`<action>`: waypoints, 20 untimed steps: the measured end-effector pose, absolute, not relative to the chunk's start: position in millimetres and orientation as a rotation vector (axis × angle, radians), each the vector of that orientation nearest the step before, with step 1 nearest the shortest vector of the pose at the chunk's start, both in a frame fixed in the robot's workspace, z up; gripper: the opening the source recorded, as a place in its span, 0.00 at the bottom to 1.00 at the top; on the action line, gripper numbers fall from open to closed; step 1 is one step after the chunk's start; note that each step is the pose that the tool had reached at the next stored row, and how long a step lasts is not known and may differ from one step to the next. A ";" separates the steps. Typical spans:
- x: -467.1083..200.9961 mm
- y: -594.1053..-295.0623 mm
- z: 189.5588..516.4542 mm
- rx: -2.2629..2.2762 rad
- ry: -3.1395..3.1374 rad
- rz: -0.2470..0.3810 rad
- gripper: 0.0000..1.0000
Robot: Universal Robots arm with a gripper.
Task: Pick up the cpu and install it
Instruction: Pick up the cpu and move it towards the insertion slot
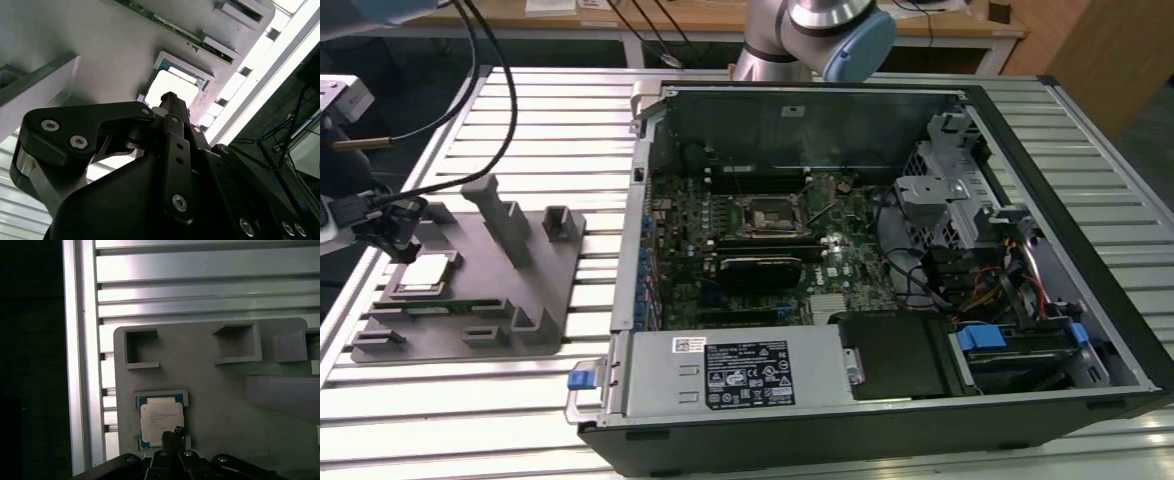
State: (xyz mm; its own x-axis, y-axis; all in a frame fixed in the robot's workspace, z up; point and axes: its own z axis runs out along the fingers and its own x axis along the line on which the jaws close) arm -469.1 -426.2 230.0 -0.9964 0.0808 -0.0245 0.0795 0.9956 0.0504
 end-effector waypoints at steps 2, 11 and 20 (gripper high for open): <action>-469.3 -426.2 226.6 0.125 3.112 0.077 0.11; -470.8 -426.2 214.0 0.125 3.112 0.077 0.11; -473.3 -426.1 203.3 0.125 3.112 0.077 0.11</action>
State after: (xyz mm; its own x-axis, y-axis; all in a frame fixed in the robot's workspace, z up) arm -473.3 -426.1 203.3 -0.9964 0.0808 -0.0245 0.0795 0.9956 0.0505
